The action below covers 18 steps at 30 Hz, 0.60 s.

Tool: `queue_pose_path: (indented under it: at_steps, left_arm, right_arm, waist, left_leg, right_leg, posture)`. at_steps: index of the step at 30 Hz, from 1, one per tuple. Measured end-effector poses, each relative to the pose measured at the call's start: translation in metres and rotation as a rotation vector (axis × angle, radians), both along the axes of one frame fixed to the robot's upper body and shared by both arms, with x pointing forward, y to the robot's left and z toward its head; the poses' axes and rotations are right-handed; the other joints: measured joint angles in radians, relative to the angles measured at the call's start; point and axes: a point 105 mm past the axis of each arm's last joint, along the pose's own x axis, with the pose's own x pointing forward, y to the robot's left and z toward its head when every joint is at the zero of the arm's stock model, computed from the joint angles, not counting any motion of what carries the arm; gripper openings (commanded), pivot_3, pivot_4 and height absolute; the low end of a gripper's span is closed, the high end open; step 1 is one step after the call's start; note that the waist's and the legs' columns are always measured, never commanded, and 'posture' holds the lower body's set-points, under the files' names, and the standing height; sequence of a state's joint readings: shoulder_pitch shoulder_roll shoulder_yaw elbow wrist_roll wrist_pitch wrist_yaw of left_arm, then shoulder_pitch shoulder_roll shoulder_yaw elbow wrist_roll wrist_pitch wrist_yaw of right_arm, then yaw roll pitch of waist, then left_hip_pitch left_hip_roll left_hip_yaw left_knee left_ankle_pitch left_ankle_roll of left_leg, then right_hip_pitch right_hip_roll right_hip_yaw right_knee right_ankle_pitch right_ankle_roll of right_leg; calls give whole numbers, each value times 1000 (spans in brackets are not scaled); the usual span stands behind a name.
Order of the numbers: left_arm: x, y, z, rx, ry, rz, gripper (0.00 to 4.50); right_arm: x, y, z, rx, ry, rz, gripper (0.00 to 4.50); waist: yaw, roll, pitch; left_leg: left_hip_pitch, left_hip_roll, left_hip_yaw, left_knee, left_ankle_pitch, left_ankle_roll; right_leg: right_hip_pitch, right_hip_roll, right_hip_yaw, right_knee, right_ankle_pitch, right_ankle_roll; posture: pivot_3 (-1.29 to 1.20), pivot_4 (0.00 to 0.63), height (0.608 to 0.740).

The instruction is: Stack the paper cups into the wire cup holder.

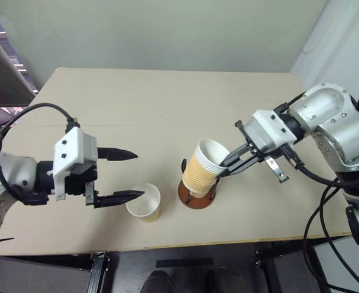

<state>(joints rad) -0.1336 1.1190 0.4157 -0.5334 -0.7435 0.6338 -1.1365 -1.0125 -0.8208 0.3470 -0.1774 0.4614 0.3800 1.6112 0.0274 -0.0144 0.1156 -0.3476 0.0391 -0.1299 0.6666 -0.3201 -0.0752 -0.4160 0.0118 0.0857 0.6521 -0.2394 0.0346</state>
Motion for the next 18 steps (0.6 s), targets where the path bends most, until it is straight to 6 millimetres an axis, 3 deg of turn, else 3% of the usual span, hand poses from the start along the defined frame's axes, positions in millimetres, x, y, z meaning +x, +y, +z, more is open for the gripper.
queue_pose_path:
  at_steps: [7, 18]
  left_arm:
    - [0, -1, 0, 1, -4, 2, 4500]
    - [-2, -1, -5, 1, 13, 6, 4500]
  right_arm:
    - [16, -3, -1, -48, -81, -28, 38]
    - [23, -1, -5, -89, -150, 6, 38]
  waist:
    - [-1, 0, 0]
    - [-1, 0, 0]
  left_leg:
    - [-2, 1, 0, -2, -1, -1]
    - [-2, 1, 0, -2, -2, -1]
  right_leg:
    - [-3, 1, 0, 0, 0, 0]
    - [-3, 1, -1, -2, 0, 0]
  posture:
    - [0, 150, 740]
    - [0, 150, 740]
